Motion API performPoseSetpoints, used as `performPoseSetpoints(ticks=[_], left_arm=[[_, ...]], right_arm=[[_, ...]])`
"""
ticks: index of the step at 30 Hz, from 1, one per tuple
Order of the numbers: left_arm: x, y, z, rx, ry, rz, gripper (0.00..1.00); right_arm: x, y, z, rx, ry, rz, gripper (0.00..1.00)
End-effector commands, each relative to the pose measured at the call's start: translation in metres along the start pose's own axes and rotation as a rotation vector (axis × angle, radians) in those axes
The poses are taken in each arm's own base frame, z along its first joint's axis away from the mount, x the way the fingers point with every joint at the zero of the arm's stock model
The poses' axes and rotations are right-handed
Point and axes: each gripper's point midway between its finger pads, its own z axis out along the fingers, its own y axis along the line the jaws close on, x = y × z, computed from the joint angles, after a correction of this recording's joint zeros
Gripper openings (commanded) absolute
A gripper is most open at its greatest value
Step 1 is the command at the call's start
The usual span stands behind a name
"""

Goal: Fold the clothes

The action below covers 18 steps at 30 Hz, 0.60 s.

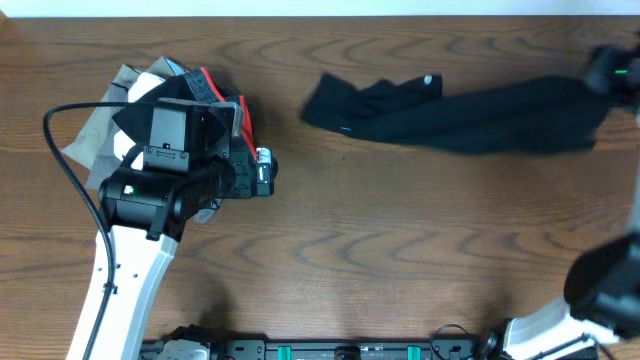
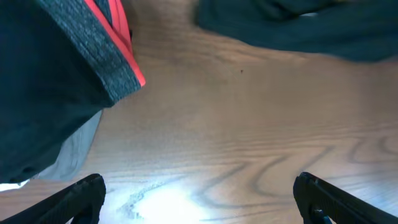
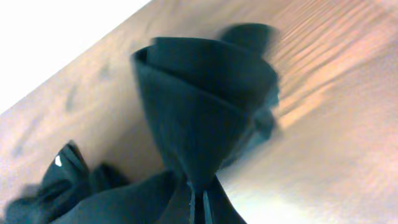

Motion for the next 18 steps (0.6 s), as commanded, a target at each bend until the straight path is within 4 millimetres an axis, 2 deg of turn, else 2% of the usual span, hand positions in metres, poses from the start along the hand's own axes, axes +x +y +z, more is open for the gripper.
performPoseSetpoints(ticks=[1,4,7,9,10,15,18], left_arm=[[-0.008,-0.002,-0.004,-0.001,-0.03,0.026,0.98],[-0.01,-0.003,-0.005,0.001,-0.038,0.028,0.98],[-0.01,-0.003,-0.005,0.001,-0.038,0.028,0.98],[-0.01,-0.003,-0.005,0.001,-0.037,0.027,0.98],[-0.01,-0.003,-0.005,0.001,-0.038,0.027,0.98],[-0.01,-0.003,-0.005,0.001,-0.038,0.028,0.98],[-0.01,-0.003,-0.005,0.001,-0.038,0.028,0.98]], right_arm=[[-0.001,-0.019,-0.005,0.054,0.001,-0.014,0.01],[0.008,-0.024,-0.003,0.065,0.038,-0.005,0.03],[0.014,-0.022,-0.004,0.052,0.064,0.005,0.18],[0.02,-0.008,-0.004,-0.027,0.094,0.007,0.25],[0.024,0.003,-0.005,-0.094,0.115,0.008,0.28],[0.054,0.088,-0.022,-0.513,0.226,-0.133,0.45],[0.083,0.124,-0.02,-0.574,0.281,-0.249,0.57]])
